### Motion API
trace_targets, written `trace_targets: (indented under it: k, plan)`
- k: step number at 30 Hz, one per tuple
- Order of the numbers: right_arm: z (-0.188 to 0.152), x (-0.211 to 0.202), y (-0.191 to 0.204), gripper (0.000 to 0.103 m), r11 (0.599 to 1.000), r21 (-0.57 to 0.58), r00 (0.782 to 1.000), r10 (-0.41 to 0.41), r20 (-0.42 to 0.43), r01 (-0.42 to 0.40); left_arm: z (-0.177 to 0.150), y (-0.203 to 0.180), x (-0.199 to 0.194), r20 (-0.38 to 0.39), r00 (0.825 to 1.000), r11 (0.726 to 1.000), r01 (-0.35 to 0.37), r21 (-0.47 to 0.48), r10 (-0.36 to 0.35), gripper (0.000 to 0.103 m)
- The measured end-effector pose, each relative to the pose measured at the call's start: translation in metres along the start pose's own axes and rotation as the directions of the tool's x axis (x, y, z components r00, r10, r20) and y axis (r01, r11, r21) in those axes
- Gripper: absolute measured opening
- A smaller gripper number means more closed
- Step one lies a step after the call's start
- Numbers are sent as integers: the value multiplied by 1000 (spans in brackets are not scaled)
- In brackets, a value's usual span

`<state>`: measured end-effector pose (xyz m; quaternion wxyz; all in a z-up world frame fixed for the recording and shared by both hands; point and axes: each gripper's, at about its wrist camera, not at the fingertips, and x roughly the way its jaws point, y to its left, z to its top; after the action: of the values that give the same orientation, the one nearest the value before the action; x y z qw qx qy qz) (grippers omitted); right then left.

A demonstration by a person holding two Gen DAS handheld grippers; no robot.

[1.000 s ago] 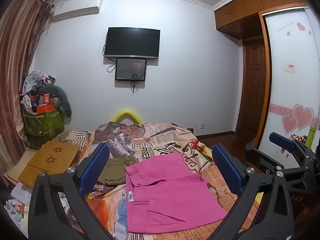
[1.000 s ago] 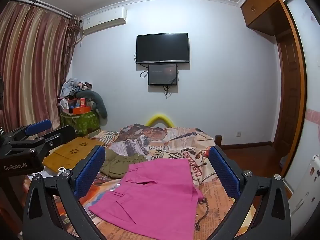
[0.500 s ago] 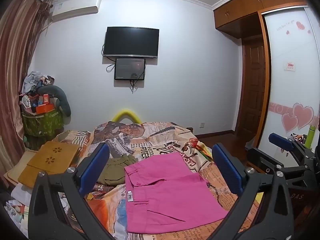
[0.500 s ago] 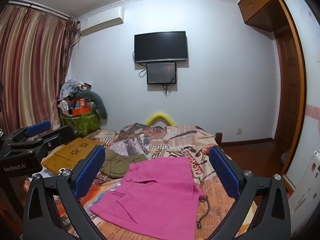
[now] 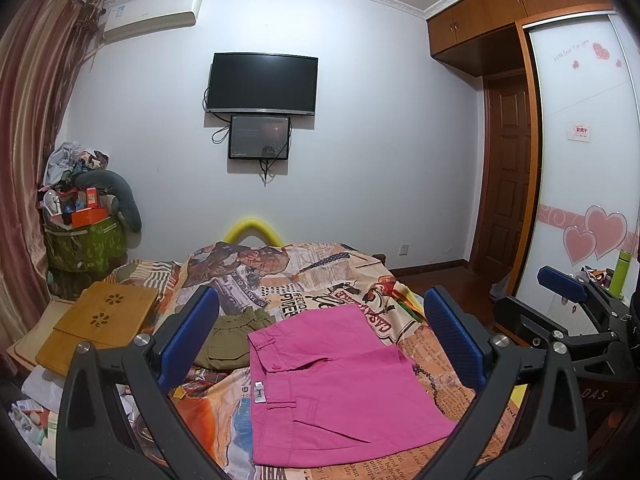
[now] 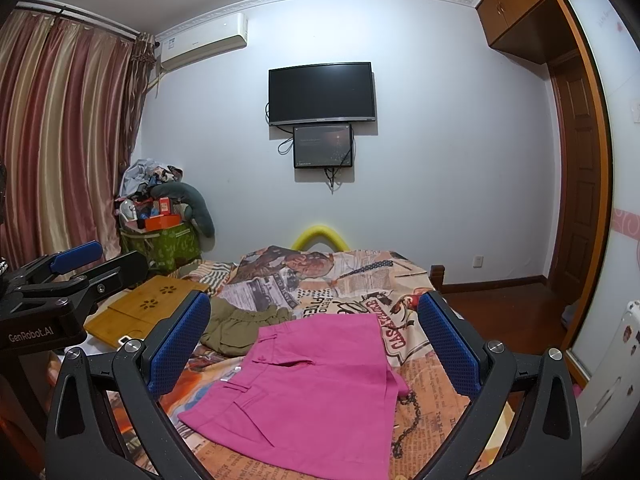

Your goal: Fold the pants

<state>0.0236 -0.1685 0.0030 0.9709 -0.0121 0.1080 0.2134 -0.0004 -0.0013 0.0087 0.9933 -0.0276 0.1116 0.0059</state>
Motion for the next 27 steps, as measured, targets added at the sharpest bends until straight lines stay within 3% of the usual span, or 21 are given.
trace_targets:
  k: [27]
  plan:
    - [1,-2,-1,103,1000,4,1000,-3,-1,3,-2,1,0,-7,1000,1000,6,-10,-6,103]
